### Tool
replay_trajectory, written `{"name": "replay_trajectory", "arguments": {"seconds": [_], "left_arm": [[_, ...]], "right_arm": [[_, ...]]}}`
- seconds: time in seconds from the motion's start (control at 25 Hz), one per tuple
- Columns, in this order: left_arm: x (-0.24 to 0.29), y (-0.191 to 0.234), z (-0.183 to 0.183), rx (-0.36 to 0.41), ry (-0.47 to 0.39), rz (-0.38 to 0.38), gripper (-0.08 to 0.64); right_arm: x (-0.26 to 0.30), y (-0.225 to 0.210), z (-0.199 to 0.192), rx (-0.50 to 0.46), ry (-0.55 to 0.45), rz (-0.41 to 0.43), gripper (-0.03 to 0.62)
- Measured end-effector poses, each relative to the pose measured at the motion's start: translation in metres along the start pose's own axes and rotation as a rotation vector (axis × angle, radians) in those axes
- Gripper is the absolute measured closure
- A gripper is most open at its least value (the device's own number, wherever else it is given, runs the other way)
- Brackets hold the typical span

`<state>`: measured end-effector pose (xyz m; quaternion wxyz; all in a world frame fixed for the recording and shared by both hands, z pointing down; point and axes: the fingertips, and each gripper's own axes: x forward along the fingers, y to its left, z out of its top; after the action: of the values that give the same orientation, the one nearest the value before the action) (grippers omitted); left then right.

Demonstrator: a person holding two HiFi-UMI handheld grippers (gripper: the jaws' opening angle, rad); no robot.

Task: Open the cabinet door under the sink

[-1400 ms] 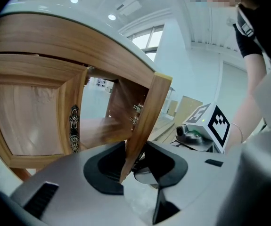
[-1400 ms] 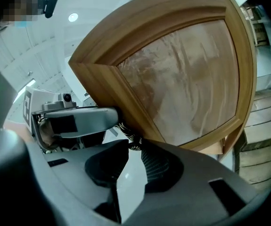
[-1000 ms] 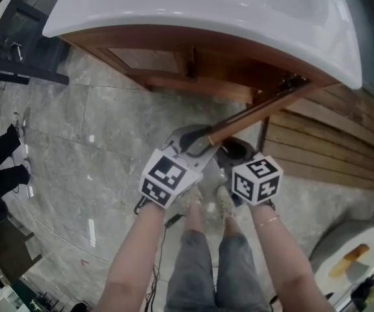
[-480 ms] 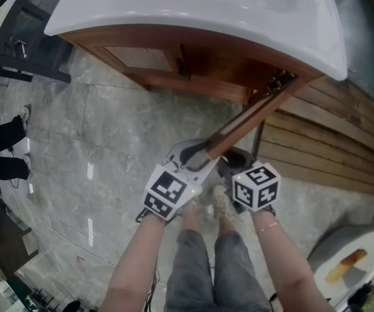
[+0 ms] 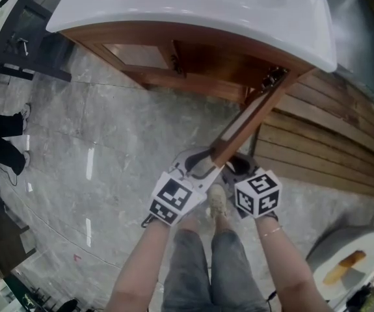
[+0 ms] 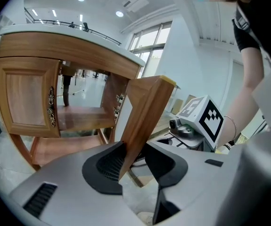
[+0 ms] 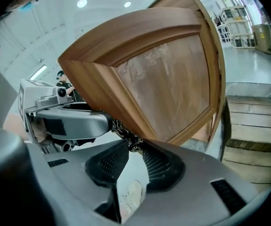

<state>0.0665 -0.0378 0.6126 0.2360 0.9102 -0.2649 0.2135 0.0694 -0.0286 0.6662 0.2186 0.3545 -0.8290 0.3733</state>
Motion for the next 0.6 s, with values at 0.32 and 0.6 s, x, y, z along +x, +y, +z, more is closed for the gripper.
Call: {"name": "replay_trajectory", "arguments": {"seconds": [0.32, 0.6], "left_arm": [[0.013, -0.028, -0.007, -0.043, -0.020, -0.033, 0.420], [0.022, -0.050, -0.012, -0.052, -0.014, -0.067, 0.418]], "right_arm": [[-0.024, -0.015, -0.020, 0.005, -0.005, -0.068, 0.505], [-0.044, -0.025, -0.035, 0.017, -0.011, -0.127, 0.505]]}}
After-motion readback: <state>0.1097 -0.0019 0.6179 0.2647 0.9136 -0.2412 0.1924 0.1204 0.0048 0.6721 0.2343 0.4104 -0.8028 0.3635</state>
